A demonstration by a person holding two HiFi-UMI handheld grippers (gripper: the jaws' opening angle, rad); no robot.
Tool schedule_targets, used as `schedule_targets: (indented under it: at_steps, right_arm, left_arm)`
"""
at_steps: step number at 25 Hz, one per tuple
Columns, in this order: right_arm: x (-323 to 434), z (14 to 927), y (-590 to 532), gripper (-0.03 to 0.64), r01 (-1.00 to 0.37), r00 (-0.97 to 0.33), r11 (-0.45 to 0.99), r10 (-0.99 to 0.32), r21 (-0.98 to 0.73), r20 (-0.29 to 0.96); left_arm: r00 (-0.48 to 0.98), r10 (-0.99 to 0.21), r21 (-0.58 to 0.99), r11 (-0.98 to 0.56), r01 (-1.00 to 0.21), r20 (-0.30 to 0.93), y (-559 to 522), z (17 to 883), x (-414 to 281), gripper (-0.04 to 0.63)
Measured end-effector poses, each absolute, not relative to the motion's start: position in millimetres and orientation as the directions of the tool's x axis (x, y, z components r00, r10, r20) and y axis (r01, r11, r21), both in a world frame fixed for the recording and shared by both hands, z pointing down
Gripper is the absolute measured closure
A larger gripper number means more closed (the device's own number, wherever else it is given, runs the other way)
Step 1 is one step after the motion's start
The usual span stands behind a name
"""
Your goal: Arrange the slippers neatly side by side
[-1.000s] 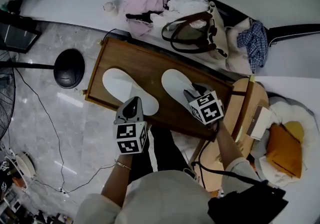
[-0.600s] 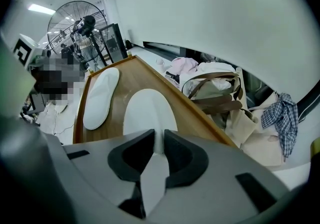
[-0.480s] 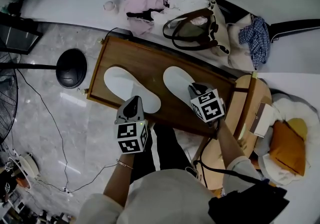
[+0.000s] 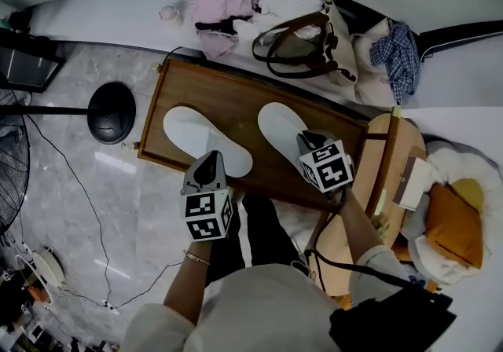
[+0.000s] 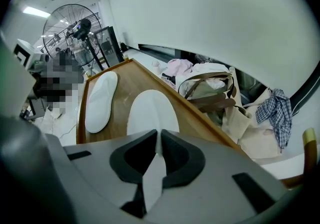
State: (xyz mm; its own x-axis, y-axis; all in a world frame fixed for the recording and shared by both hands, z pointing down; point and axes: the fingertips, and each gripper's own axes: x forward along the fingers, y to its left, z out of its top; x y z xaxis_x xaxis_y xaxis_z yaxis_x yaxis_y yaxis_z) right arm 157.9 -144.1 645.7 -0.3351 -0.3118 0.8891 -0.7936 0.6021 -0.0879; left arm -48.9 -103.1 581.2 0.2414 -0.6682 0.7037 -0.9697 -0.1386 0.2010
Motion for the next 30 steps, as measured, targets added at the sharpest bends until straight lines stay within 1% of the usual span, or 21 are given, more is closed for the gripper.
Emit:
schedule_targets:
  at_steps: [14,30]
  right_arm:
    - [158.5,609.5,-142.7,0.571,-0.889,-0.293,0.448,-0.409,-0.090,0.864]
    - [162.5,551.5,-135.0,0.572,-0.965,-0.246,0.218,-0.541,-0.148,0.804]
  left_arm:
    - [0.281,-0.704,0.209,-0.188,-0.960,0.652,-114.4,556.7,-53.8,0.581]
    - [0.363,-0.729,0.249,-0.266,-0.931,0.580,-118.3,521.7,-44.4,0.581]
